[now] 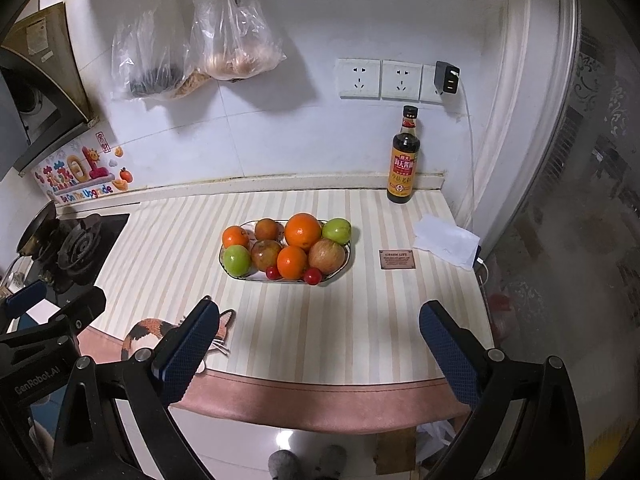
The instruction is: Organize fruits
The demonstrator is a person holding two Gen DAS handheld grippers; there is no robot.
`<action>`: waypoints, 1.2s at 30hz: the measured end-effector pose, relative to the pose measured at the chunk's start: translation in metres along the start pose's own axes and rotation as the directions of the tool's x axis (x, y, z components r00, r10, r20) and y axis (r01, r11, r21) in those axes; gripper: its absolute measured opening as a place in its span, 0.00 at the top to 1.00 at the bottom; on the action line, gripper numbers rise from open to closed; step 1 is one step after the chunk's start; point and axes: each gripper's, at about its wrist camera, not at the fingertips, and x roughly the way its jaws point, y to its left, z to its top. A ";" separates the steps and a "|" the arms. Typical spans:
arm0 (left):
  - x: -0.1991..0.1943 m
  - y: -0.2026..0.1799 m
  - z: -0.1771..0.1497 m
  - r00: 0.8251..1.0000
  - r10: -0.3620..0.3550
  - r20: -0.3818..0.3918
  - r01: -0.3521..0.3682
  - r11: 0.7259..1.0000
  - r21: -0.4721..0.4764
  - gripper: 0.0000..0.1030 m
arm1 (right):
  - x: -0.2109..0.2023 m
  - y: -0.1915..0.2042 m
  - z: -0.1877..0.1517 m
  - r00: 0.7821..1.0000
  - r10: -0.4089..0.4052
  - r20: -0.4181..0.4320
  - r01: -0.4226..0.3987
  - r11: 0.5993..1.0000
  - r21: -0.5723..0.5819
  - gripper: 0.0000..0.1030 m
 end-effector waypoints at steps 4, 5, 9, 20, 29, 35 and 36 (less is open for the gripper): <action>0.000 0.001 0.001 1.000 -0.003 -0.009 0.003 1.000 -0.001 0.01 | 0.003 0.000 0.001 1.000 0.002 -0.006 -0.002 1.000 -0.004 0.01; 0.001 0.001 0.001 1.000 -0.004 -0.015 0.004 1.000 -0.001 0.00 | 0.003 0.000 0.001 1.000 0.001 -0.008 -0.001 1.000 -0.004 0.01; 0.002 0.000 0.001 1.000 -0.004 -0.018 0.004 1.000 -0.001 0.00 | 0.005 -0.004 -0.001 1.000 0.001 -0.017 -0.001 1.000 -0.001 0.01; 0.003 -0.001 0.001 1.000 0.006 -0.017 -0.006 1.000 0.008 0.00 | 0.007 -0.009 -0.002 1.000 0.003 -0.023 -0.003 1.000 0.001 0.01; 0.003 -0.001 0.004 1.000 0.008 -0.017 -0.008 1.000 0.012 0.00 | 0.009 -0.011 0.000 1.000 0.012 -0.029 -0.012 1.000 -0.005 0.01; 0.004 -0.001 0.004 1.000 0.007 -0.016 -0.007 1.000 0.013 0.00 | 0.009 -0.010 0.002 0.999 0.016 -0.028 -0.016 1.000 -0.011 0.01; 0.004 -0.001 0.004 1.000 0.009 -0.016 -0.008 1.000 0.014 0.00 | 0.009 -0.010 0.002 0.999 0.015 -0.028 -0.015 1.000 -0.011 0.01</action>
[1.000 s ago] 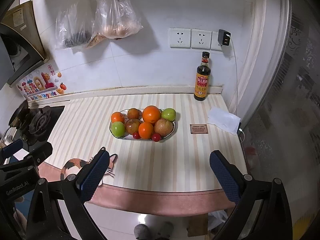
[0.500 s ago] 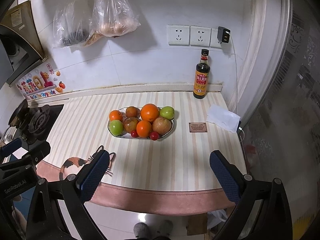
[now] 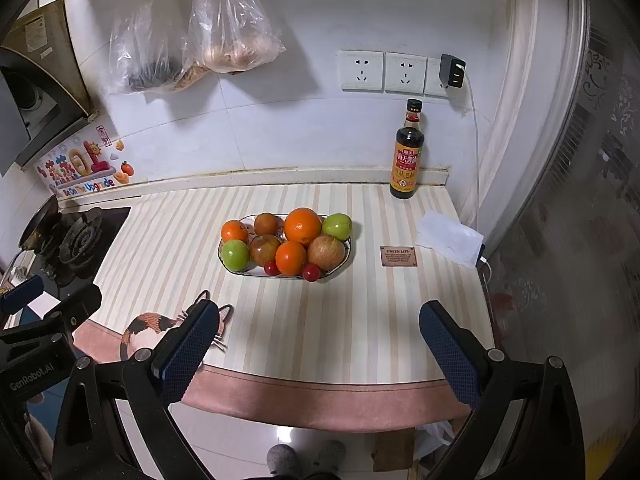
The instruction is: Organize fruits
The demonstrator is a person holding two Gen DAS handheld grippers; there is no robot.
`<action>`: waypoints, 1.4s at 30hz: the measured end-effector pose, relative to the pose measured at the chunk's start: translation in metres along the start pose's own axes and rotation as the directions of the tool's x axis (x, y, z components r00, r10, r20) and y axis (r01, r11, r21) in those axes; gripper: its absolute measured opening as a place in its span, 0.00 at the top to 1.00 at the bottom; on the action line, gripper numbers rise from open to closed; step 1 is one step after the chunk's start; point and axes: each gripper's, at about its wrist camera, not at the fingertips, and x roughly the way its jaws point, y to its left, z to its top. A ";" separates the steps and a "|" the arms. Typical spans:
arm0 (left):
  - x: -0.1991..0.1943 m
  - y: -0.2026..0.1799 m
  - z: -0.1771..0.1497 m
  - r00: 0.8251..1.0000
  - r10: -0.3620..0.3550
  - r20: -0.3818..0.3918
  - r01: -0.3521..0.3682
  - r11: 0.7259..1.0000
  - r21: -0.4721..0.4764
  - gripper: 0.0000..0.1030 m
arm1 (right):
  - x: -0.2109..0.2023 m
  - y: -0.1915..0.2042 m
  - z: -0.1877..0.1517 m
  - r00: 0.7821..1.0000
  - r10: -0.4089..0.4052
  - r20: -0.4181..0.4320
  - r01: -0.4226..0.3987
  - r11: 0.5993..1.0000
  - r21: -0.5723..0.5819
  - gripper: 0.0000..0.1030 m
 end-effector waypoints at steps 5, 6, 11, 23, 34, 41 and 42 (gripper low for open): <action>0.000 -0.001 0.001 1.000 -0.003 0.001 0.003 1.000 0.000 0.00 | 0.000 0.000 0.000 1.000 0.000 0.001 0.000 1.000 0.000 0.01; -0.001 -0.001 0.001 1.000 -0.003 0.001 0.003 1.000 0.000 0.00 | 0.000 0.000 0.000 1.000 0.001 -0.001 -0.001 1.000 0.001 0.01; 0.000 -0.002 0.001 1.000 -0.004 0.000 0.004 1.000 0.001 0.00 | -0.001 0.001 0.001 1.000 -0.002 0.002 0.002 1.000 -0.003 0.01; -0.001 -0.002 0.001 1.000 -0.002 -0.001 0.002 1.000 -0.002 0.00 | -0.002 0.001 0.002 1.000 -0.001 0.002 0.001 1.000 -0.008 0.01; -0.001 -0.004 0.001 1.000 -0.002 0.002 0.002 1.000 0.001 0.00 | -0.003 0.002 0.002 1.000 0.000 0.003 0.000 1.000 -0.011 0.01; -0.001 -0.005 0.002 1.000 0.000 0.000 0.000 1.000 0.001 0.00 | -0.001 0.001 0.002 1.000 0.005 -0.004 -0.005 1.000 -0.016 0.01; -0.002 -0.006 0.002 1.000 0.002 0.000 -0.002 1.000 -0.001 0.00 | 0.000 0.001 0.002 1.000 0.005 -0.006 -0.005 1.000 -0.017 0.01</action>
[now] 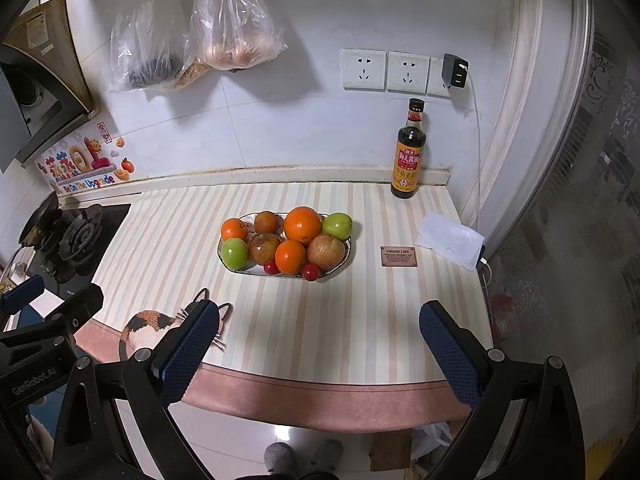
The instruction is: Organize fruits
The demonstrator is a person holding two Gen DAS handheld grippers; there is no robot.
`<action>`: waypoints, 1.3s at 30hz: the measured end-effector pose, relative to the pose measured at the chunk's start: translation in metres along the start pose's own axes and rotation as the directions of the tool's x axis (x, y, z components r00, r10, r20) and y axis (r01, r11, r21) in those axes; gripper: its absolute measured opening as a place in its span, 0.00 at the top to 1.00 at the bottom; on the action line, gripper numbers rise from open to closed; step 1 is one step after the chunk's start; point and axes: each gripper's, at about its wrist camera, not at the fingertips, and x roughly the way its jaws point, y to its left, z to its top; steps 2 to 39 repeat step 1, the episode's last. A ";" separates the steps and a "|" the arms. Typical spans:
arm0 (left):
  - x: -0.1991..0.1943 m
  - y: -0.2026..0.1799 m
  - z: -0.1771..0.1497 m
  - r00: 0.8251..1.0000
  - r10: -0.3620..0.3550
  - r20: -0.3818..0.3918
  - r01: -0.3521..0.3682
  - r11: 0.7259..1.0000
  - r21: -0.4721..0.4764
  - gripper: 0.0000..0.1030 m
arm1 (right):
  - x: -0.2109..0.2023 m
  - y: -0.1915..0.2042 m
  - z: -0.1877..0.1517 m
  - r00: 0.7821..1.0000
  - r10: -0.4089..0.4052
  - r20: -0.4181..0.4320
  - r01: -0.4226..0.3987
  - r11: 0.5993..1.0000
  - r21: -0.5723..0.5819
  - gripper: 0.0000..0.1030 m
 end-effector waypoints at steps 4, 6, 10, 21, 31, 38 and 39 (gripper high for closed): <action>0.000 0.000 0.000 1.000 0.000 0.000 0.000 1.000 -0.001 0.00 | 0.001 0.000 0.000 1.000 -0.002 -0.002 0.002 1.000 -0.003 0.01; 0.000 0.000 0.000 1.000 0.000 0.000 0.000 1.000 -0.001 0.00 | 0.001 0.000 0.000 1.000 -0.002 -0.002 0.002 1.000 -0.003 0.01; 0.000 0.000 0.000 1.000 0.000 0.000 0.000 1.000 -0.001 0.00 | 0.001 0.000 0.000 1.000 -0.002 -0.002 0.002 1.000 -0.003 0.01; 0.000 0.000 0.000 1.000 0.000 0.000 0.000 1.000 -0.001 0.00 | 0.001 0.000 0.000 1.000 -0.002 -0.002 0.002 1.000 -0.003 0.01; 0.000 0.000 0.000 1.000 0.000 0.000 0.000 1.000 -0.001 0.00 | 0.001 0.000 0.000 1.000 -0.002 -0.002 0.002 1.000 -0.003 0.01; 0.000 0.000 0.000 1.000 0.000 0.000 0.000 1.000 -0.001 0.00 | 0.001 0.000 0.000 1.000 -0.002 -0.002 0.002 1.000 -0.003 0.01; 0.000 0.000 0.000 1.000 0.000 0.000 0.000 1.000 -0.001 0.00 | 0.001 0.000 0.000 1.000 -0.002 -0.002 0.002 1.000 -0.003 0.01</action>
